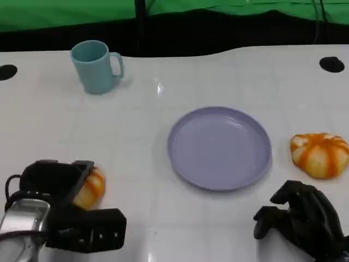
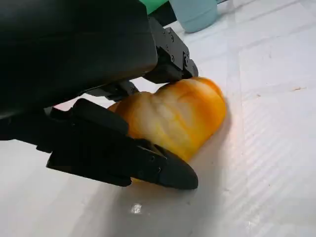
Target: Grasp the bread from the table and place it into the plate.
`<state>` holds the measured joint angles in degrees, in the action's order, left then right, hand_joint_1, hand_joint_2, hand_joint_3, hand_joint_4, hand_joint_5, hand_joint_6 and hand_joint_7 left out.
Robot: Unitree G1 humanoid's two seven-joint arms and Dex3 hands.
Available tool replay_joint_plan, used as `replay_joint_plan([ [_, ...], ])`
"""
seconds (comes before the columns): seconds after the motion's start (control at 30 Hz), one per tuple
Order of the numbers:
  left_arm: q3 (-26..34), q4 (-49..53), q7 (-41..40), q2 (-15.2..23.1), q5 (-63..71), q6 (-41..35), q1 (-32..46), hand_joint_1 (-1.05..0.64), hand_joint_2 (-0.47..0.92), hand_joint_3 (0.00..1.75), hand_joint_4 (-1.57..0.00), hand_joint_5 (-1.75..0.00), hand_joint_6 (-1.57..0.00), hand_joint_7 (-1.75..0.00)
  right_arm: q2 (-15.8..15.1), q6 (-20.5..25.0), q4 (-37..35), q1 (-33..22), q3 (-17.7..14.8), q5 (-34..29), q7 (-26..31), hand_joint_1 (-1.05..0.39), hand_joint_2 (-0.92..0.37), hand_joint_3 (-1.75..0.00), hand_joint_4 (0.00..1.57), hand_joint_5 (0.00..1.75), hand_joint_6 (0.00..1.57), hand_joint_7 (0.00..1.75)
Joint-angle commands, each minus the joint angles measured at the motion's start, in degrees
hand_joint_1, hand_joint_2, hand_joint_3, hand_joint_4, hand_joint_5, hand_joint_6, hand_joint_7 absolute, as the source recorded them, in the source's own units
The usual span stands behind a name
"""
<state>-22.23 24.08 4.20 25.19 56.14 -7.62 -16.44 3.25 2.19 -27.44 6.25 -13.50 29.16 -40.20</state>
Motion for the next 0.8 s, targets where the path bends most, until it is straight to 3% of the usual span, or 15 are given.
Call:
replay_joint_plan([
  [0.03,-1.61,5.64,1.83,0.56,-2.01,-0.5,-0.44,-0.36,0.92,0.09,-0.53,-1.39,-0.67,-0.06,-0.57,-0.04,0.5,-0.53,0.11,0.25,-0.24,-1.03,-0.75,0.0,1.55,0.71,1.57,0.29],
  [0.07,-1.84,6.38,2.43,0.66,-2.5,-0.46,-0.96,-0.37,0.92,0.15,-0.58,-1.37,-0.82,-0.08,-0.56,-0.16,0.52,-0.57,0.12,0.21,-0.26,-1.03,-0.75,-0.01,1.55,0.71,1.57,0.29],
  [0.13,-2.58,7.61,3.25,1.04,-3.09,-0.42,-2.0,-0.38,0.92,0.22,-0.64,-1.4,-0.92,-0.08,-0.48,0.17,0.86,-0.74,0.11,0.33,-0.02,-1.02,-0.75,-0.01,1.55,0.71,1.57,0.29],
  [0.4,-4.69,9.49,4.51,1.36,-3.57,-2.71,-4.23,-0.39,0.92,0.36,-0.65,-1.52,-0.89,-0.01,-0.57,0.4,0.38,-0.32,0.01,0.54,-0.36,-1.02,-0.75,0.0,1.56,0.71,1.57,0.29],
  [0.53,-2.71,9.3,-0.33,1.1,-6.69,-0.79,-3.46,-0.37,0.92,0.34,-0.65,-1.55,-0.89,-0.01,-0.55,0.11,0.5,-0.4,0.1,0.27,-0.17,-1.02,-0.75,0.0,1.56,0.7,1.57,0.29],
  [0.7,-0.78,7.87,-6.08,0.7,-9.49,0.11,-2.16,-0.4,0.92,0.44,-0.7,-1.41,-0.98,-0.03,-0.55,0.51,0.51,-0.29,-0.05,0.45,0.12,-1.03,-0.75,0.0,1.56,0.71,1.57,0.3],
  [0.8,0.45,7.31,-10.69,0.61,-11.31,2.71,-1.33,-0.37,0.9,0.47,-0.68,-1.7,-1.08,-0.09,-0.56,0.54,0.32,-0.06,-0.17,0.4,0.35,-1.04,-0.74,0.0,1.56,0.7,1.57,0.3],
])
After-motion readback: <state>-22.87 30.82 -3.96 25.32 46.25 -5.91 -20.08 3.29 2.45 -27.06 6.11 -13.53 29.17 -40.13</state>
